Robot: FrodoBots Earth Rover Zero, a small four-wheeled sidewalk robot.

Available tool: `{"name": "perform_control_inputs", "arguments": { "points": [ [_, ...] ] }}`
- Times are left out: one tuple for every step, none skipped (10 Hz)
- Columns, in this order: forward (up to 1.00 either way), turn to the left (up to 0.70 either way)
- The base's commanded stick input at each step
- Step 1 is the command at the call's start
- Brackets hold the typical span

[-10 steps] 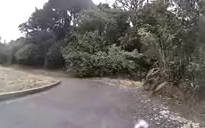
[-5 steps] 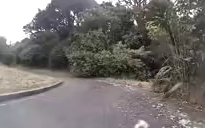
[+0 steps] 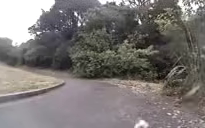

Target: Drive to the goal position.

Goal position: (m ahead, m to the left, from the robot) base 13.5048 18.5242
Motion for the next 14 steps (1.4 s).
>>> {"name": "perform_control_inputs", "arguments": {
  "points": [
    [0.70, 0.14],
    [0.70, 0.14],
    [0.70, 0.14],
    [0.70, 0.14],
    [0.70, 0.14],
    [0.70, 0.14],
    [0.70, 0.14],
    [0.70, 0.14],
    [0.70, 0.14],
    [0.70, 0.14],
    [0.70, 0.14],
    [0.70, 0.14],
    [0.70, 0.14],
    [0.70, 0.14]
  ]
}}
